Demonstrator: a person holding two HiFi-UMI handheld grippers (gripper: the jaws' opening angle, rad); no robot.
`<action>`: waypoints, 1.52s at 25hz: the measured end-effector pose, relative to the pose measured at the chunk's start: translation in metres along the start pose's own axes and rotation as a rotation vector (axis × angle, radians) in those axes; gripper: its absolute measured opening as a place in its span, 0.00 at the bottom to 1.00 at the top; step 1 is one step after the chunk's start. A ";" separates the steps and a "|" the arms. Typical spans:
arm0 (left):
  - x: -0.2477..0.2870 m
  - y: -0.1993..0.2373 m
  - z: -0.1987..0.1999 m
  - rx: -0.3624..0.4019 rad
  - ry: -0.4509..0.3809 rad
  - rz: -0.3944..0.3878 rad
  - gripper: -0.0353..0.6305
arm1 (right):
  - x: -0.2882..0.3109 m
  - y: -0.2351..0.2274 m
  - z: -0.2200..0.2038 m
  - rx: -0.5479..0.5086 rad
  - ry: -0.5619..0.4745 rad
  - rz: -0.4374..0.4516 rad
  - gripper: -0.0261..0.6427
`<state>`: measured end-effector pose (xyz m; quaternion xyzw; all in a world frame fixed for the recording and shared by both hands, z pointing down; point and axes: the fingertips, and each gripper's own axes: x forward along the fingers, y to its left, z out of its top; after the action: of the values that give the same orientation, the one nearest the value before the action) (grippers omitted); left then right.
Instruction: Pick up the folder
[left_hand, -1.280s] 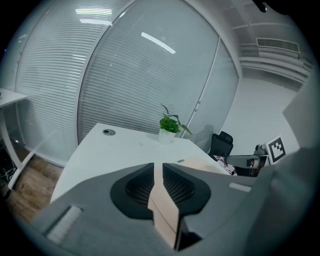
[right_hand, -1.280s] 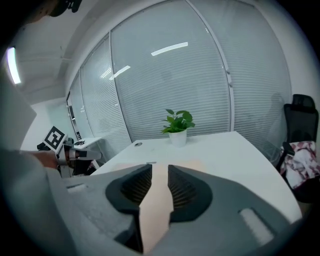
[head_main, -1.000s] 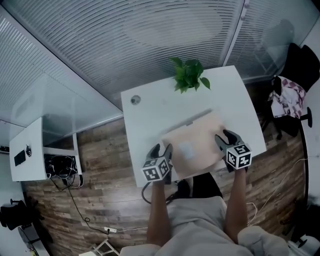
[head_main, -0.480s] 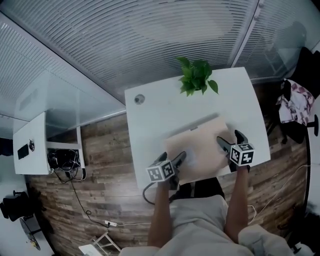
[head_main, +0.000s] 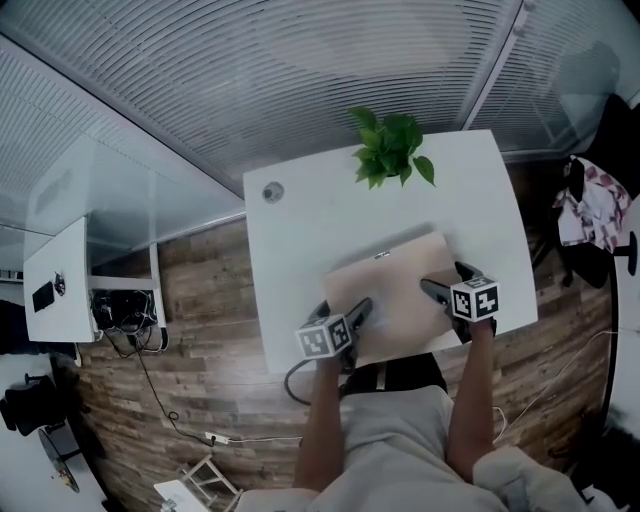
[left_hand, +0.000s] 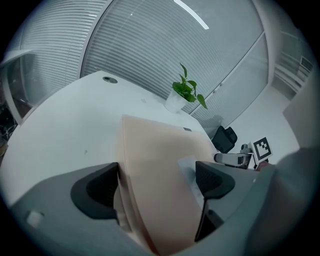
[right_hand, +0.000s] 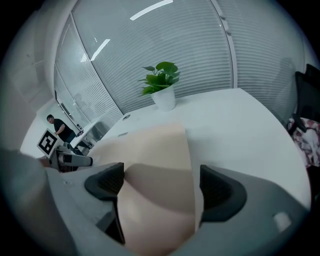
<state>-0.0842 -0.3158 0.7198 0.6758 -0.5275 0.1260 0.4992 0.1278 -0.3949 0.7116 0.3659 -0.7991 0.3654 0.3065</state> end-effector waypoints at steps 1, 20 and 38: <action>0.001 0.000 0.001 0.002 -0.007 0.006 0.76 | 0.000 0.000 0.000 -0.006 0.003 -0.006 0.74; -0.028 0.007 0.026 0.070 -0.157 0.100 0.77 | -0.011 0.035 0.006 -0.061 -0.142 -0.013 0.66; -0.132 -0.008 0.093 0.255 -0.424 0.073 0.77 | -0.067 0.119 0.067 -0.153 -0.429 0.003 0.66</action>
<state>-0.1645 -0.3139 0.5800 0.7251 -0.6243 0.0650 0.2833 0.0530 -0.3690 0.5813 0.4098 -0.8719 0.2177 0.1561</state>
